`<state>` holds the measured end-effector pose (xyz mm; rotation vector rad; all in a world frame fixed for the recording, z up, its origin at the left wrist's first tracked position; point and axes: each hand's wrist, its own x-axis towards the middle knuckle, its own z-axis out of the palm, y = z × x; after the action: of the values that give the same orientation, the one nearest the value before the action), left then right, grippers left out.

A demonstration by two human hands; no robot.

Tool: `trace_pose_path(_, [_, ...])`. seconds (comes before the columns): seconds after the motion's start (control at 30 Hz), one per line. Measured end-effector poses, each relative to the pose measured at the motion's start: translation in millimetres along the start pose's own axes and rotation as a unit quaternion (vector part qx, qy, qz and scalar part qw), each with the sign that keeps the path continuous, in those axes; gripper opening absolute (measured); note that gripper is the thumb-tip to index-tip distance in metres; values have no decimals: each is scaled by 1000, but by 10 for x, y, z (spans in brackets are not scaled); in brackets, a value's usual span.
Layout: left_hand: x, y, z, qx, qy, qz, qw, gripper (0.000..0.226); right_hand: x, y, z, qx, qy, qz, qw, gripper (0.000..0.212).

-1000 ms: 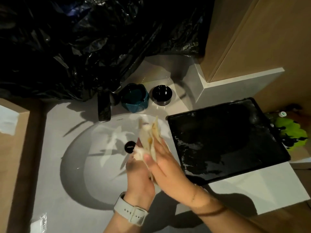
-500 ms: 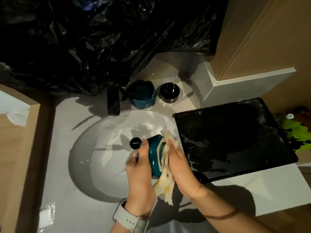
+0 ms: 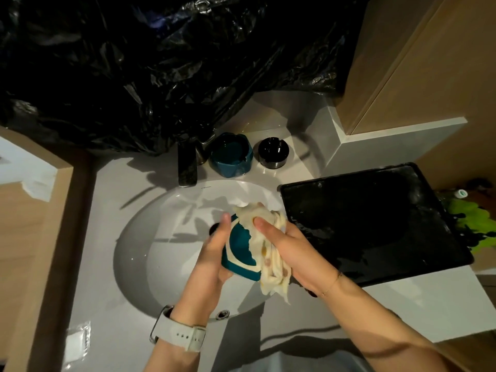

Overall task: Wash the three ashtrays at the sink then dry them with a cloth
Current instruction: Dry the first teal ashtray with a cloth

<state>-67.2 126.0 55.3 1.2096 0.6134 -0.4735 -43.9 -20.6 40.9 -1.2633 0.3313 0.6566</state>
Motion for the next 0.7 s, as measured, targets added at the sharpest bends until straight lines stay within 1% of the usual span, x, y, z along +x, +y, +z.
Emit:
trace_pose_path(0.07, [48,-45,4,52,31,21,998,51,-7,-26,12,-54,5,-24,998,22])
trace_pose_path(0.13, [78,-50,34,26,74,37,996,33,-23,-30,34,-68,18,-40,997,19])
trace_pose_path(0.17, [97,-43,58,-1,87,39,995,29,-33,-11,44,-48,25,-42,998,20])
trace_pose_path(0.27, [145,-25,177,-63,103,45,992,38,-98,109,115,75,66,-54,994,25])
trace_pose_path(0.33, [138,-59,291,-116,113,49,986,43,-139,195,168,121,99,-63,986,25])
trace_pose_path(0.4, [107,-125,387,-154,111,57,980,46,-175,191,175,126,118,-60,983,25])
trace_pose_path(0.47, [78,-153,418,-129,121,68,982,42,-181,119,92,90,107,-47,989,27])
trace_pose_path(0.53, [87,-121,371,-73,121,81,987,31,-128,23,-37,30,75,-10,997,40])
trace_pose_path(0.57, [95,-84,340,-45,119,90,988,25,-102,-17,-70,4,59,14,998,52])
trace_pose_path(0.63, [99,-7,282,-28,111,111,987,22,-63,-55,-55,-17,64,50,997,85])
trace_pose_path(0.67, [104,29,253,-37,110,121,986,23,-48,-50,-33,-8,68,56,996,92])
trace_pose_path(0.7, [111,61,241,-45,109,131,984,22,-30,-29,-18,10,69,53,996,88])
